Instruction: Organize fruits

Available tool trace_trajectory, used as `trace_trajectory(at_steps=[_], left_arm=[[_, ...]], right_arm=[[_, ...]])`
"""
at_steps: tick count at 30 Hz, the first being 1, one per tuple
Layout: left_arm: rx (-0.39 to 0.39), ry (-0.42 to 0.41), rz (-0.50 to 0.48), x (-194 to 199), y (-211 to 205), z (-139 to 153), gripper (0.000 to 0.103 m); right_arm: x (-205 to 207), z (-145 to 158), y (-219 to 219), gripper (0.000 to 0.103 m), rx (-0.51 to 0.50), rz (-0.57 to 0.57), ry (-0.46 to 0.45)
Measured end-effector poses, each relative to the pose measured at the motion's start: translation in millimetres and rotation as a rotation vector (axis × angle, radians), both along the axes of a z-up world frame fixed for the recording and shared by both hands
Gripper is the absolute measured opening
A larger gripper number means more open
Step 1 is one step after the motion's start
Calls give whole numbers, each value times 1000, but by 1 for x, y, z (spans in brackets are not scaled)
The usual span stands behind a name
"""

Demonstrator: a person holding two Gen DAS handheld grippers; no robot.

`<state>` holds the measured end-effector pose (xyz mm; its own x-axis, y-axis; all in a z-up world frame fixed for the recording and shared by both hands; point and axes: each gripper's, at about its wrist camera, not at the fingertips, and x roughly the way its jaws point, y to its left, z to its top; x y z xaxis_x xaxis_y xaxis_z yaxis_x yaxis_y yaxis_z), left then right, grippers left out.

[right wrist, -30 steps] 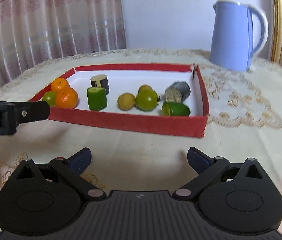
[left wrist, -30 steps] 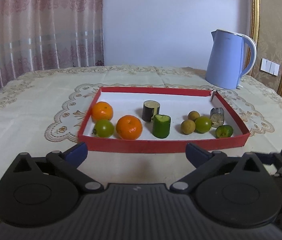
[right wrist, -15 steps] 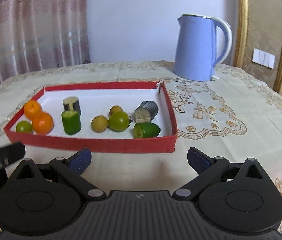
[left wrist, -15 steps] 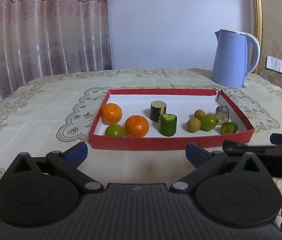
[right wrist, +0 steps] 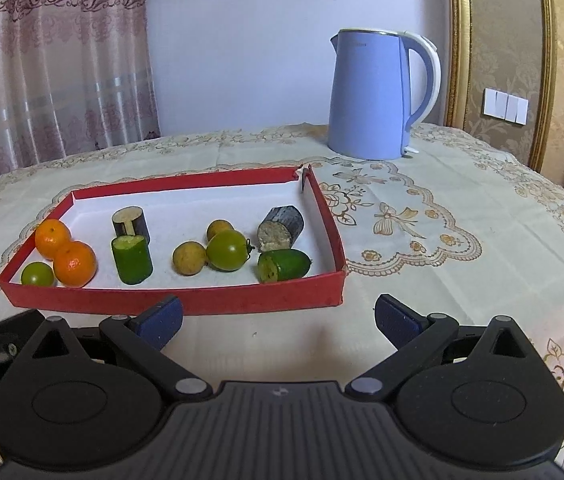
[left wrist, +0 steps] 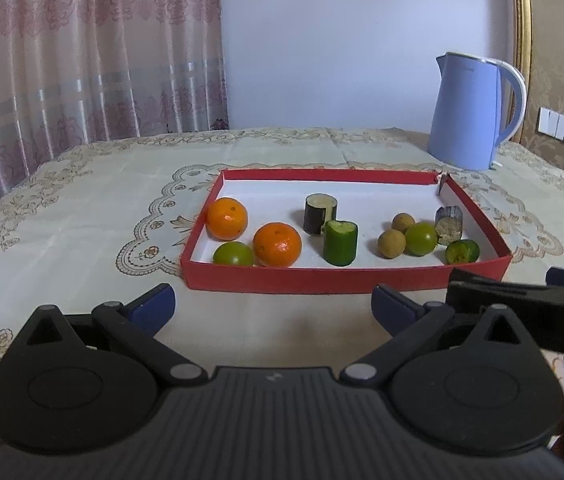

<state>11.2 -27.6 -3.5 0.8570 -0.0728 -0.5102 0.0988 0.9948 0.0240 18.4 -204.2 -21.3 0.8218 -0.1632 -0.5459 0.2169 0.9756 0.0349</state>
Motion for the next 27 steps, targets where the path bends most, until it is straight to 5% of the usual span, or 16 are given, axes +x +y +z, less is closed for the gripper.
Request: trace_trajectory(at_steps=[27], left_arm=[[53, 0, -3, -3, -8, 1, 103]], right_arm=[[3, -6, 3, 103, 4, 1, 23]])
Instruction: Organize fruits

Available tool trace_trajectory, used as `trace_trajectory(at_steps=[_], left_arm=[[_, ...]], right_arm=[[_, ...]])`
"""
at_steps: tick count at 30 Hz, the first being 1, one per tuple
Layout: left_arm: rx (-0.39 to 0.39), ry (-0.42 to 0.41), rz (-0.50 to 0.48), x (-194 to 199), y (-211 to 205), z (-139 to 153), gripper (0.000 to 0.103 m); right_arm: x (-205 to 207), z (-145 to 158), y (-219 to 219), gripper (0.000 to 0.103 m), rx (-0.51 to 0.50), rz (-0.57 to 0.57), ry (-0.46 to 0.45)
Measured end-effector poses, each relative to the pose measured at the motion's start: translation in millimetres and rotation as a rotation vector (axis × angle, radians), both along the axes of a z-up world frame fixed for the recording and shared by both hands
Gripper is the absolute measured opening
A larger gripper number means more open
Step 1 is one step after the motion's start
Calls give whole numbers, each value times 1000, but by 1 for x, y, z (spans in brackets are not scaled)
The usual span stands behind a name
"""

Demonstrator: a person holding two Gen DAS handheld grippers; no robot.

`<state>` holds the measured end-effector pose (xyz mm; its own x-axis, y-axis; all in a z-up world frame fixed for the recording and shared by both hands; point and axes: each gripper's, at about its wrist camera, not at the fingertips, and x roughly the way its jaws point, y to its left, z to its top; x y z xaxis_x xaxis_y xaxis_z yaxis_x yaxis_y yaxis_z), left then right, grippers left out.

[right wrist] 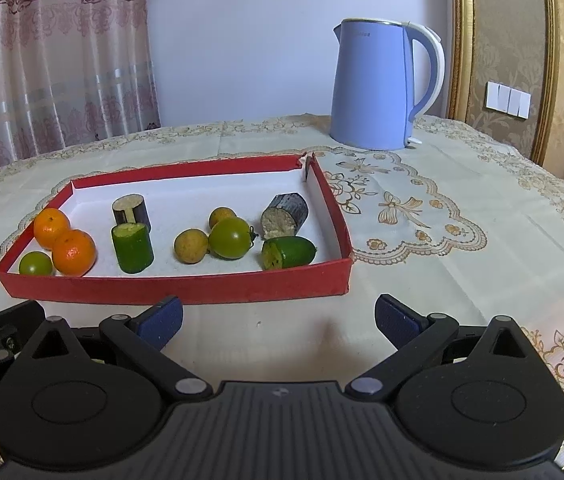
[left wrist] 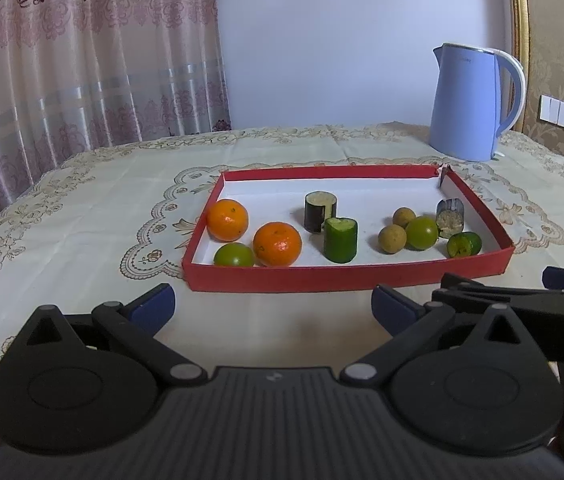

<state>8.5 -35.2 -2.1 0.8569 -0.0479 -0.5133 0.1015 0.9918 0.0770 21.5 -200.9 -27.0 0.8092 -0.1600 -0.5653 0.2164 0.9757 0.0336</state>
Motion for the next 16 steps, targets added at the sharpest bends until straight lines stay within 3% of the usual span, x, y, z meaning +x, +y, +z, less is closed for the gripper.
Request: trace_trajectory(at_steps=[16], left_arm=[[-1, -3, -3, 2, 1, -3, 103]], right_arm=[[2, -2, 1, 103, -4, 1, 8]])
